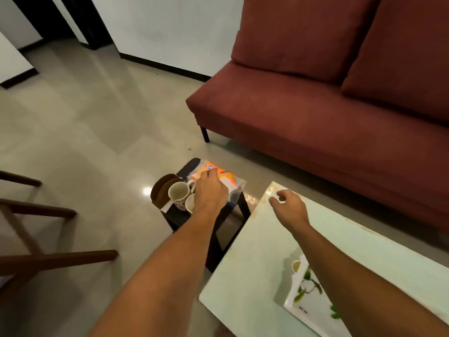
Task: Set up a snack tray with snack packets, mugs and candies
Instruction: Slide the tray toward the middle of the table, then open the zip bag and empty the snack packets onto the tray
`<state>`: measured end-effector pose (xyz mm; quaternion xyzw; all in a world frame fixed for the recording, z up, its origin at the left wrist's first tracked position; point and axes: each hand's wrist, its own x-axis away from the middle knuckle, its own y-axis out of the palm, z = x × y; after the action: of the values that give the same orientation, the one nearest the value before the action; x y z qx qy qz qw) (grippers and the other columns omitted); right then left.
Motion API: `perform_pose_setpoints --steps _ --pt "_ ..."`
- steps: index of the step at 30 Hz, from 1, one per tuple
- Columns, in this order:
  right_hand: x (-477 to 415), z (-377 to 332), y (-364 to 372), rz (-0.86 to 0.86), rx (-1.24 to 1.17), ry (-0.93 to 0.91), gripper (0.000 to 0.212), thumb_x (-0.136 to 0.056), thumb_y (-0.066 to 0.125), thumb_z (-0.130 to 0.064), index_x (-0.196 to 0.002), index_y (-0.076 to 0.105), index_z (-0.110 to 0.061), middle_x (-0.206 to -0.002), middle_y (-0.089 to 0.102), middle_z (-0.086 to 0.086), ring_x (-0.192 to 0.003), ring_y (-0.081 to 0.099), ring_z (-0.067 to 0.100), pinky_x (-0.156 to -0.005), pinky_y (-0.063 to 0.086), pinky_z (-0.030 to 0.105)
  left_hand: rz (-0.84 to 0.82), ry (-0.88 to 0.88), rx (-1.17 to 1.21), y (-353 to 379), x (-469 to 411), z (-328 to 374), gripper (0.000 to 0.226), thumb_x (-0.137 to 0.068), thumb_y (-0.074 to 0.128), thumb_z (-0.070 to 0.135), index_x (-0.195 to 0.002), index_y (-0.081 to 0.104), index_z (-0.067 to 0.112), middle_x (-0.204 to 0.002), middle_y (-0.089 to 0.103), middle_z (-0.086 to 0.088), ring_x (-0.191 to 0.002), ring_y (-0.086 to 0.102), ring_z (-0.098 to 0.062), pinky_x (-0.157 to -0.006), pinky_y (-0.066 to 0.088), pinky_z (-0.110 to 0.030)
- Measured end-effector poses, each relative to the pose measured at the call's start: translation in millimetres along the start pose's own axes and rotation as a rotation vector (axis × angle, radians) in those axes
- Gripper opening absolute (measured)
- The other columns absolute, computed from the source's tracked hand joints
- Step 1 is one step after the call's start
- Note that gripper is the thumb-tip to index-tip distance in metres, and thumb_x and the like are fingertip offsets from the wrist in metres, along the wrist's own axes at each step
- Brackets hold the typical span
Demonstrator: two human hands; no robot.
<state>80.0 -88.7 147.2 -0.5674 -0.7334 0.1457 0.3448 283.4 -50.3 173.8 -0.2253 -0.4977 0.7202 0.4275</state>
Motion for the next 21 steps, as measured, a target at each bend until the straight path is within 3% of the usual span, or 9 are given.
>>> perform_pose_setpoints --steps 7,11,15,19,21 --pt "-53.4 -46.0 116.9 -0.085 -0.15 0.163 0.059 -0.09 0.069 -0.046 -0.138 0.052 -0.015 -0.139 0.057 0.009 -0.12 0.059 0.029 -0.087 0.053 0.036 -0.192 -0.024 -0.101 7.4 -82.7 -75.1 0.048 -0.098 0.057 0.018 -0.144 0.048 0.013 -0.144 0.049 -0.015 -0.126 0.054 -0.034 -0.105 0.048 -0.046" --pt "-88.3 -44.5 164.0 -0.075 -0.218 0.312 0.083 -0.08 0.078 -0.052 -0.145 0.04 -0.018 -0.146 0.05 0.011 -0.129 0.054 0.035 -0.097 0.053 0.045 -0.224 0.028 -0.146 28.3 -124.7 -91.2 0.048 -0.098 0.057 0.017 -0.145 0.048 0.016 -0.143 0.052 -0.014 -0.129 0.053 -0.034 -0.106 0.045 -0.045" --pt "-118.0 -41.7 192.2 -0.037 -0.226 0.416 0.1 -0.069 0.085 -0.057 -0.145 0.033 -0.018 -0.145 0.048 0.013 -0.126 0.055 0.037 -0.094 0.054 0.045 -0.327 0.093 -0.262 51.2 -153.0 -94.7 0.047 -0.098 0.06 0.025 -0.144 0.051 0.017 -0.141 0.056 -0.013 -0.126 0.056 -0.032 -0.104 0.047 -0.044" --pt "-135.3 -41.7 209.4 -0.023 -0.301 0.476 0.104 -0.058 0.091 -0.059 -0.138 0.038 -0.02 -0.138 0.056 0.008 -0.12 0.06 0.034 -0.089 0.057 0.041 -0.422 0.149 -0.409 67.2 -166.4 -97.6 0.047 -0.098 0.061 0.03 -0.143 0.051 0.017 -0.14 0.054 -0.012 -0.126 0.055 -0.032 -0.106 0.046 -0.045" --pt "-138.7 -42.9 214.1 -0.036 -0.376 0.495 0.098 -0.058 0.094 -0.051 -0.134 0.041 -0.019 -0.134 0.058 0.007 -0.118 0.061 0.033 -0.078 0.058 0.038 -0.426 0.175 -0.432 70.6 -169.3 -98.4 0.044 -0.099 0.06 0.029 -0.141 0.053 0.018 -0.139 0.054 -0.012 -0.125 0.055 -0.032 -0.105 0.046 -0.045"
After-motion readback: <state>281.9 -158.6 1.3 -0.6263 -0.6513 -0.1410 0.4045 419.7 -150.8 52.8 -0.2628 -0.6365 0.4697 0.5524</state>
